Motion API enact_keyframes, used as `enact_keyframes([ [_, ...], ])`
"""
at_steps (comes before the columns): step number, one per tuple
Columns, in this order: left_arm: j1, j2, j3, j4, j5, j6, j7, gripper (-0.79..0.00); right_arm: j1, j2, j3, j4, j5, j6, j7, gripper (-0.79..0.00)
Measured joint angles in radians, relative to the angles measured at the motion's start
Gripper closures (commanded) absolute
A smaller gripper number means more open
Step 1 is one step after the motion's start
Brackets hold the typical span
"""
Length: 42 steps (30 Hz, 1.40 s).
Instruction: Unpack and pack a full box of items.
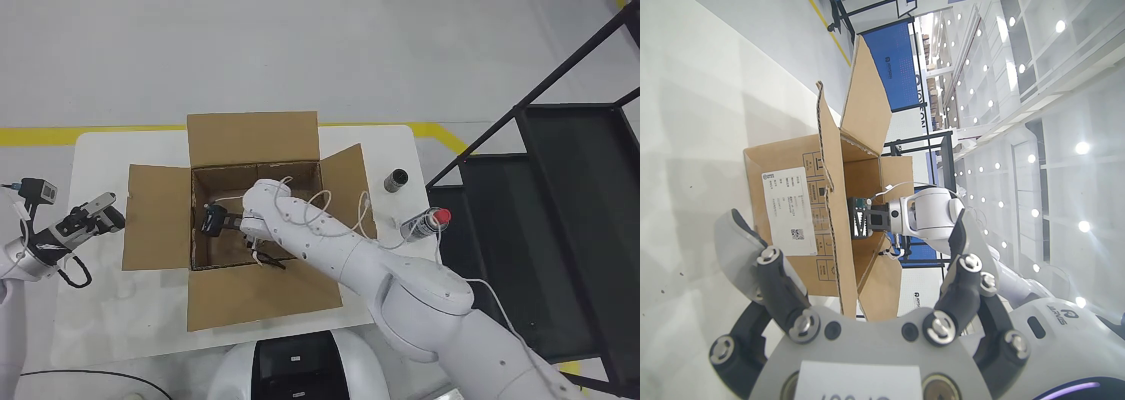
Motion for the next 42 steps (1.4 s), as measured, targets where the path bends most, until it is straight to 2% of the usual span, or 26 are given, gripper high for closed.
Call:
enact_keyframes([
  [5,0.000,0.000,0.000,0.000,0.000,0.000,0.000,-0.785,0.012,-0.026,-0.004,0.053,0.007,-0.008,-0.011,-0.354],
  [9,0.000,0.000,0.000,0.000,0.000,0.000,0.000,-0.785,0.018,-0.041,-0.005,0.083,0.007,-0.009,-0.018,-0.234],
  [12,0.000,0.000,0.000,0.000,0.000,0.000,0.000,-0.785,0.020,-0.050,-0.004,0.104,0.008,-0.011,-0.023,-0.185],
  [17,0.000,0.000,0.000,0.000,0.000,0.000,0.000,-0.785,0.026,-0.064,-0.004,0.136,0.005,-0.011,-0.018,-0.345],
  [20,0.000,0.000,0.000,0.000,0.000,0.000,0.000,-0.785,0.027,-0.071,-0.002,0.151,0.006,-0.016,-0.018,-0.723],
  [21,0.000,0.000,0.000,0.000,0.000,0.000,0.000,-0.785,0.028,-0.072,-0.002,0.154,0.005,-0.018,-0.018,-0.763],
  [23,0.000,0.000,0.000,0.000,0.000,0.000,0.000,-0.785,0.030,-0.076,0.000,0.161,0.004,-0.020,-0.019,-0.770],
  [27,0.000,0.000,0.000,0.000,0.000,0.000,0.000,-0.785,0.033,-0.081,0.003,0.172,0.001,-0.020,-0.016,-0.637],
  [28,0.000,0.000,0.000,0.000,0.000,0.000,0.000,-0.785,0.033,-0.082,0.003,0.175,0.000,-0.021,-0.015,-0.582],
  [31,0.000,0.000,0.000,0.000,0.000,0.000,0.000,-0.785,0.033,-0.085,0.006,0.185,-0.001,-0.022,-0.012,-0.502],
  [33,0.000,0.000,0.000,0.000,0.000,0.000,0.000,-0.785,0.033,-0.087,0.008,0.191,-0.003,-0.023,-0.012,-0.382],
  [37,0.000,0.000,0.000,0.000,0.000,0.000,0.000,-0.785,0.034,-0.091,0.012,0.198,-0.006,-0.023,-0.013,-0.277],
  [38,0.000,0.000,0.000,0.000,0.000,0.000,0.000,-0.785,0.034,-0.091,0.012,0.199,-0.007,-0.023,-0.013,-0.203],
  [42,0.000,0.000,0.000,0.000,0.000,0.000,0.000,-0.785,0.035,-0.095,0.016,0.203,-0.011,-0.021,-0.016,-0.139],
])
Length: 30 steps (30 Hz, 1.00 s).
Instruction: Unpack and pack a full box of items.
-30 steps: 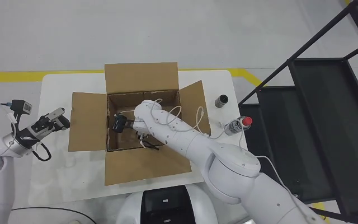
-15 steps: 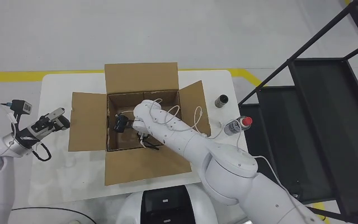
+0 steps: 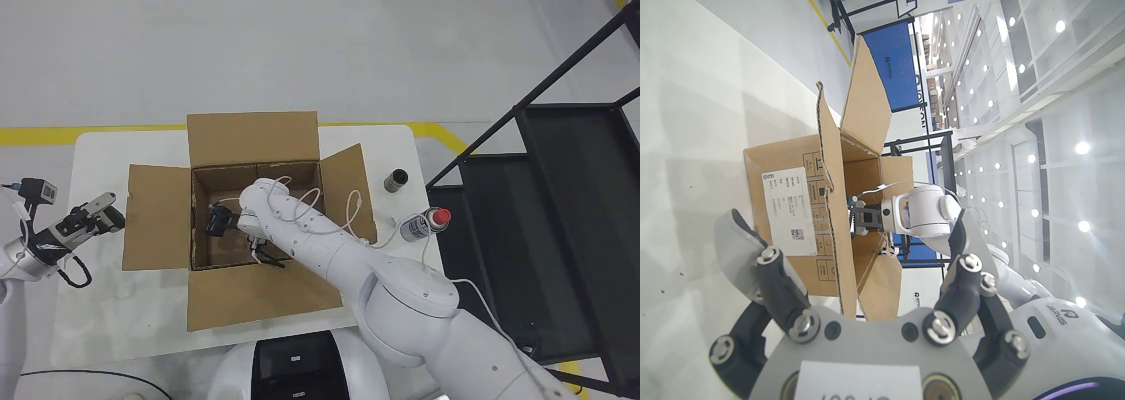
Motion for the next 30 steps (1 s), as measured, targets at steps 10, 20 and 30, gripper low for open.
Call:
enact_keyframes([
  [10,0.000,0.000,0.000,0.000,0.000,0.000,0.000,-0.785,0.002,-0.009,0.006,0.016,-0.012,-0.006,0.005,-0.025],
  [20,0.000,0.000,0.000,0.000,0.000,0.000,0.000,-0.785,0.016,-0.015,0.015,0.002,-0.021,-0.009,0.018,0.000],
  [30,0.000,0.000,0.000,0.000,0.000,0.000,0.000,-0.785,0.059,0.006,0.068,-0.129,0.006,-0.032,0.088,0.000],
])
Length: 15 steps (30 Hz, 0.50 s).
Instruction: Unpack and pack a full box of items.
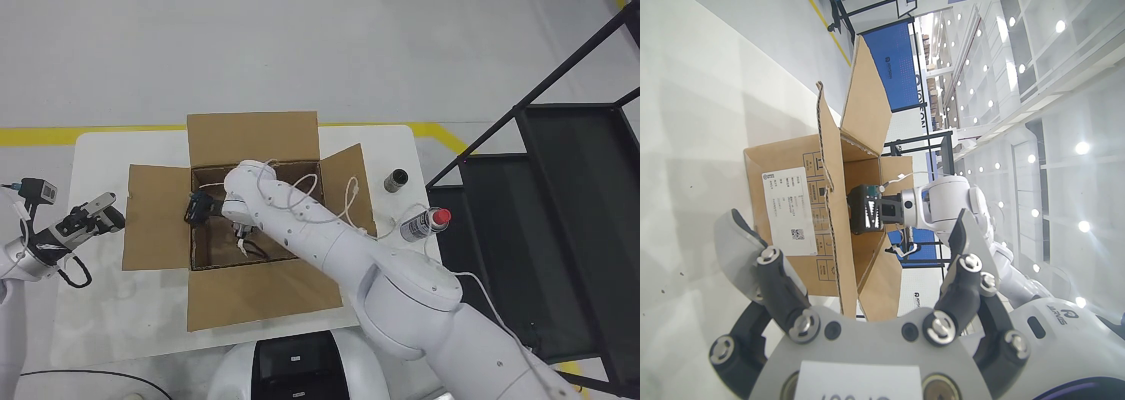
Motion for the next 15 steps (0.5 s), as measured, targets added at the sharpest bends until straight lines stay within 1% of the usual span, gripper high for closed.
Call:
enact_keyframes([
  [4,0.000,0.000,0.000,0.000,0.000,0.000,0.000,-0.785,0.004,0.030,0.039,-0.101,0.009,-0.016,0.077,0.000],
  [7,0.000,0.000,0.000,0.000,0.000,0.000,0.000,-0.785,-0.010,0.064,0.081,-0.221,0.009,-0.016,0.164,0.000],
  [10,0.000,0.000,0.000,0.000,0.000,0.000,0.000,-0.785,-0.051,0.108,0.137,-0.385,-0.008,-0.003,0.279,0.000],
  [11,0.000,0.000,0.000,0.000,0.000,0.000,0.000,-0.785,-0.078,0.128,0.162,-0.463,-0.020,0.009,0.324,0.000],
  [15,0.000,0.000,0.000,0.000,0.000,0.000,0.000,-0.785,-0.182,0.200,0.202,-0.727,-0.058,0.075,0.403,0.000],
])
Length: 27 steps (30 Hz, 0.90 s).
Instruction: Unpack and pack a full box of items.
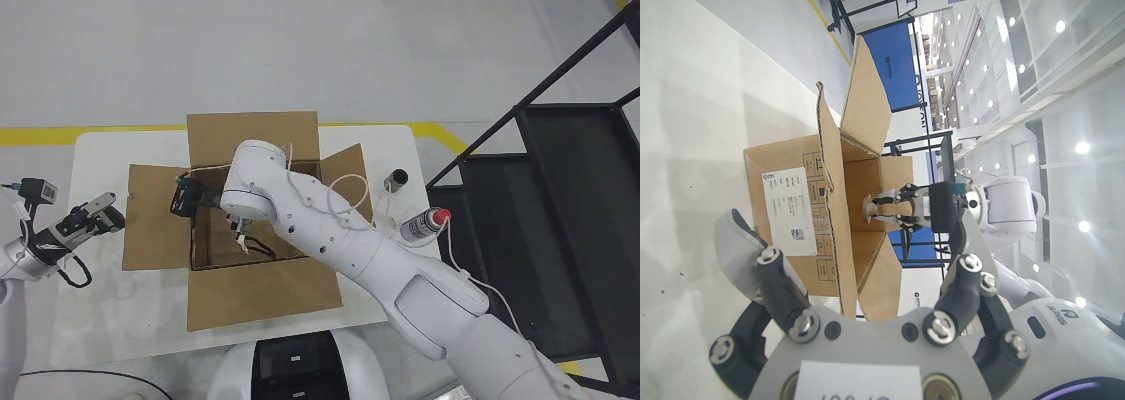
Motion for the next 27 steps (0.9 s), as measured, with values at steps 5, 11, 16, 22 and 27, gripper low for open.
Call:
enact_keyframes([
  [5,0.000,0.000,0.000,0.000,0.000,0.000,0.000,-0.785,-0.085,0.099,0.006,-0.271,0.005,0.050,0.049,0.000],
  [11,0.000,0.000,0.000,0.000,0.000,0.000,0.000,-0.785,-0.118,0.195,0.012,-0.423,0.041,0.074,0.074,0.000],
  [16,0.000,0.000,0.000,0.000,0.000,0.000,0.000,-0.785,-0.119,0.198,0.012,-0.425,0.042,0.074,0.073,0.000],
  [22,0.000,0.000,0.000,0.000,0.000,0.000,0.000,-0.785,-0.119,0.198,0.012,-0.425,0.041,0.074,0.073,0.000],
  [27,0.000,0.000,0.000,0.000,0.000,0.000,0.000,-0.785,-0.119,0.198,0.012,-0.425,0.041,0.074,0.073,0.000],
])
